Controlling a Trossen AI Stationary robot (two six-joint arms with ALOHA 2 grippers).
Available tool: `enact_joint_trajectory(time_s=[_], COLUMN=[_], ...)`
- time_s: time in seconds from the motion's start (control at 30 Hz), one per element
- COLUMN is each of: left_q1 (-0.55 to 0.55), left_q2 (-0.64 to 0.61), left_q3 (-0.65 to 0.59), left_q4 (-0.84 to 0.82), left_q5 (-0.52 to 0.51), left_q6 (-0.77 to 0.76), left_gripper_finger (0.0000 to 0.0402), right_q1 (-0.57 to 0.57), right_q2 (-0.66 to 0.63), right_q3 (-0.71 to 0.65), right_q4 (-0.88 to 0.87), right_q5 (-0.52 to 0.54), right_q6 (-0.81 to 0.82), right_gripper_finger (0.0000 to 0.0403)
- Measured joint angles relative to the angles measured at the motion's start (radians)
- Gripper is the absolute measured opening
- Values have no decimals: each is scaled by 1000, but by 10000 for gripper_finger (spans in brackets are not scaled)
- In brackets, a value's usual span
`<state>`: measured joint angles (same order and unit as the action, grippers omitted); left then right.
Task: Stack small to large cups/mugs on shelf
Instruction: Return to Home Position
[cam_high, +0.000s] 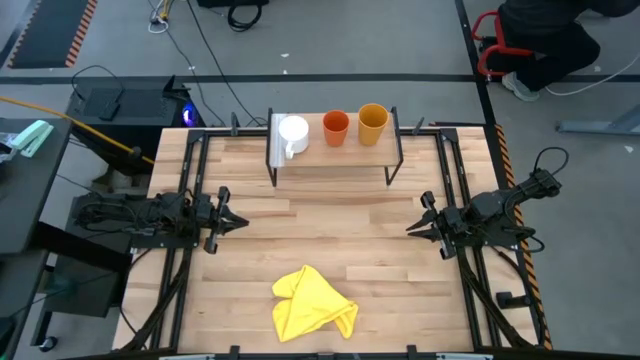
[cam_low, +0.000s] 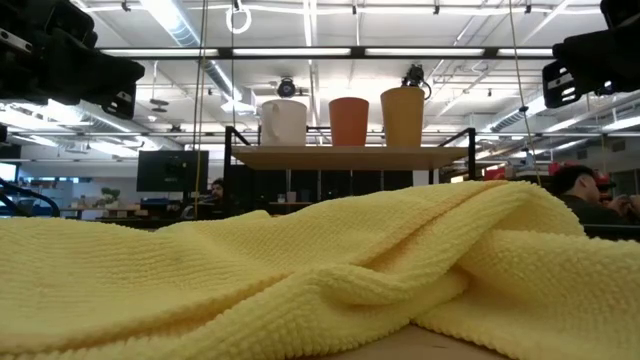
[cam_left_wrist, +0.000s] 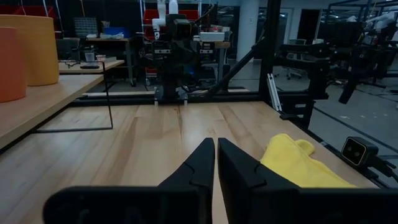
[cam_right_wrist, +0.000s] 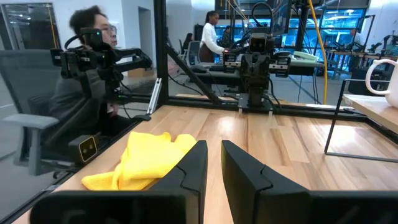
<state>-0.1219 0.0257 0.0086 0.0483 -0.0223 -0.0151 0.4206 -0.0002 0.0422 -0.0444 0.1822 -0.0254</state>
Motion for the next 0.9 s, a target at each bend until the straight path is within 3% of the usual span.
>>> enact_joint_trajectory(time_s=[0.9], left_q1=[0], left_q2=[0], left_q3=[0], left_q4=[0], left_q5=[0], left_q6=[0], left_gripper_finger=[34], right_q1=[0], right_q2=[0], right_q3=[0], right_q4=[0], right_q5=[0], right_q6=[0], right_gripper_finger=[55])
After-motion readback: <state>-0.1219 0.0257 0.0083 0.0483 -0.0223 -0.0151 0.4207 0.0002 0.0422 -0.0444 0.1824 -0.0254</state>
